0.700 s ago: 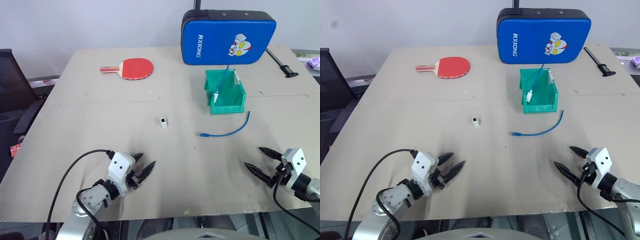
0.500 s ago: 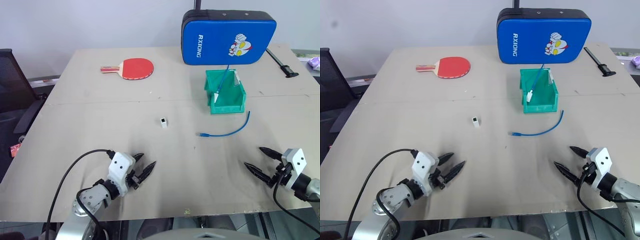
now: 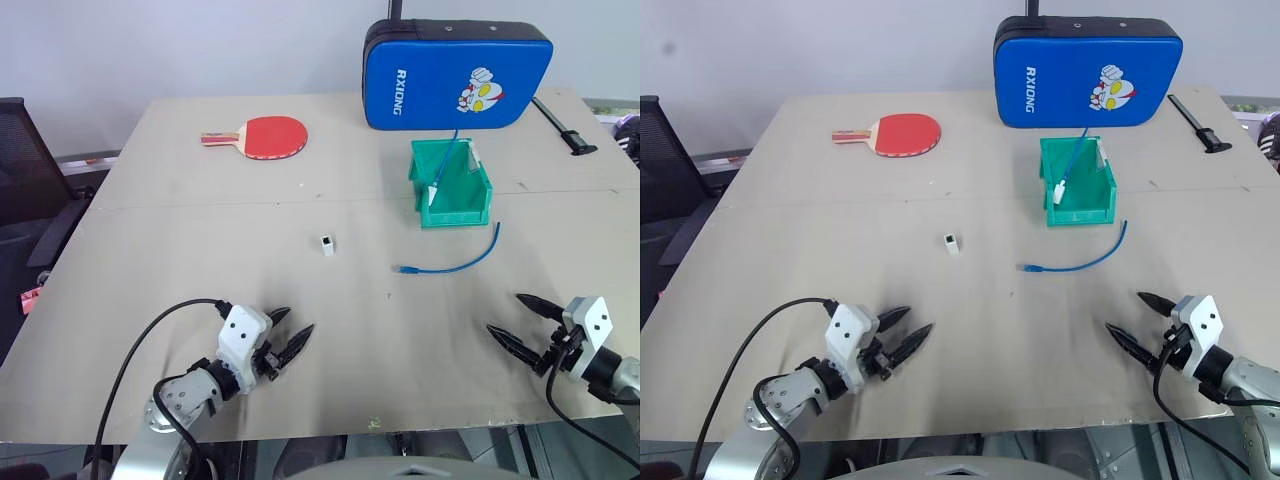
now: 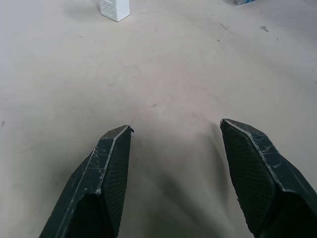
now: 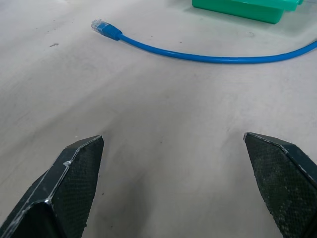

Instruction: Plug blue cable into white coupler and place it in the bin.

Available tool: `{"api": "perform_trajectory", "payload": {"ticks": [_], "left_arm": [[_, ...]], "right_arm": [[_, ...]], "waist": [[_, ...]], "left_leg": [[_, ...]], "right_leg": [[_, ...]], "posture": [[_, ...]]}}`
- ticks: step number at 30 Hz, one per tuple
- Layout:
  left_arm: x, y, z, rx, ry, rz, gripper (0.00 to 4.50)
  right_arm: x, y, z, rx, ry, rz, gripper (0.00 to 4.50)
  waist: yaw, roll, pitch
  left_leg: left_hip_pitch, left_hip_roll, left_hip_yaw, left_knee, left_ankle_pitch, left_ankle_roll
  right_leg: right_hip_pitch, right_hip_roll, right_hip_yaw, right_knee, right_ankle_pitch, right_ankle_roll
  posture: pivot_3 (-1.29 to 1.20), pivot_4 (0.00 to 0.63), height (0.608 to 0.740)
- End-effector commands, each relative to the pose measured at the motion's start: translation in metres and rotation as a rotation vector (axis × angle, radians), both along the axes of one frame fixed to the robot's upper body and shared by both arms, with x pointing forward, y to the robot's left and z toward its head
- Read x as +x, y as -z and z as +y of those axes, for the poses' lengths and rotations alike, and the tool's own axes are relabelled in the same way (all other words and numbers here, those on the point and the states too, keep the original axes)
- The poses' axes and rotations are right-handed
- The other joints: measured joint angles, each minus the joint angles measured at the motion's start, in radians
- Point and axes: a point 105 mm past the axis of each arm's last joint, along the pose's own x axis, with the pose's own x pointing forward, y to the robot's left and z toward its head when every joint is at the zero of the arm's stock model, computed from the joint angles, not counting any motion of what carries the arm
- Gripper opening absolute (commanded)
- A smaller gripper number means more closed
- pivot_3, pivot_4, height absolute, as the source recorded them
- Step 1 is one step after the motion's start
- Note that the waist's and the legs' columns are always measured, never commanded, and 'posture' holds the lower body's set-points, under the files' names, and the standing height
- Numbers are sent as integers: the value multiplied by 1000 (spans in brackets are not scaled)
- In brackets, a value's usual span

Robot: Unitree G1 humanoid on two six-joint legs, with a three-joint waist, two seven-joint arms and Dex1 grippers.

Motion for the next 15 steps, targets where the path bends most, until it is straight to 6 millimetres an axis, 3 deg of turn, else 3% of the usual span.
{"api": "perform_trajectory", "payload": {"ticks": [1, 8, 15], "left_arm": [[-1, -5, -4, -2, 34, -16, 2927], [11, -20, -24, 44, 193, -38, 2927], [39, -46, -76, 47, 412, -69, 2927]], "right_arm": [[0, -12, 0, -2, 2, -43, 4472], [-7, -23, 8, 56, -63, -77, 4472], [-25, -39, 23, 135, -174, -112, 4472]], "waist": [[0, 0, 0], [2, 0, 0], [2, 0, 0]], "left_leg": [[0, 0, 0, 0, 0, 0], [0, 0, 0, 0, 0, 0], [0, 0, -1, 0, 0, 0]], "right_leg": [[0, 0, 0, 0, 0, 0], [0, 0, -1, 0, 0, 0], [0, 0, -1, 0, 0, 0]], "posture": [[0, 150, 740], [0, 150, 740], [0, 150, 740]]}}
